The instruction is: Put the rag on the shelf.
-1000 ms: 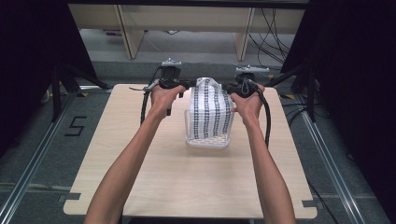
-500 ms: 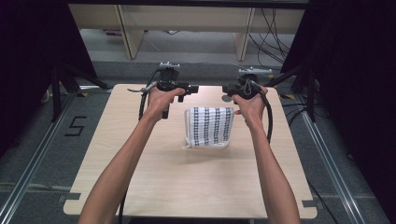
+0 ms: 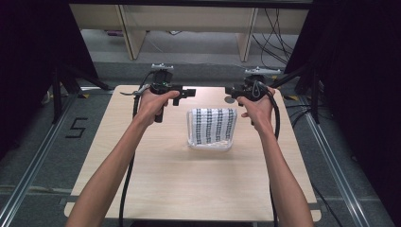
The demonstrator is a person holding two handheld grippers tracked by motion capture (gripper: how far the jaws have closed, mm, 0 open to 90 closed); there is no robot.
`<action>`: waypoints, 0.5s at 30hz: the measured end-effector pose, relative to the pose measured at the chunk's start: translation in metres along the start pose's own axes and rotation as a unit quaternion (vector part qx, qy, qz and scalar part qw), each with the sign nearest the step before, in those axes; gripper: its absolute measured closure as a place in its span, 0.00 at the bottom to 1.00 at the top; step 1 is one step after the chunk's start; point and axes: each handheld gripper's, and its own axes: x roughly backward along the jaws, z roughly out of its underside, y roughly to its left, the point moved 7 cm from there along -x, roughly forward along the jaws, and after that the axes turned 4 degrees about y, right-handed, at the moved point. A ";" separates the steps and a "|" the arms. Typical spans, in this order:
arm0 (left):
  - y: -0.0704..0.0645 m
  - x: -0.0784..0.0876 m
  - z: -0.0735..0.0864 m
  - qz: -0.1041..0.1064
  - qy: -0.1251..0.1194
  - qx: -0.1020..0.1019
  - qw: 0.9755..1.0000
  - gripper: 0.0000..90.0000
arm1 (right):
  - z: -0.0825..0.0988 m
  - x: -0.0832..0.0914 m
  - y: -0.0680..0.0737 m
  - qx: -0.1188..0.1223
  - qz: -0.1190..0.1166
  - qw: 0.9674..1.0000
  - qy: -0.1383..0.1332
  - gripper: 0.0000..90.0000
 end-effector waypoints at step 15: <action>0.005 0.019 0.012 -0.017 -0.002 -0.006 1.000 0.22 | 0.000 0.018 0.009 0.009 -0.023 1.000 -0.007 0.49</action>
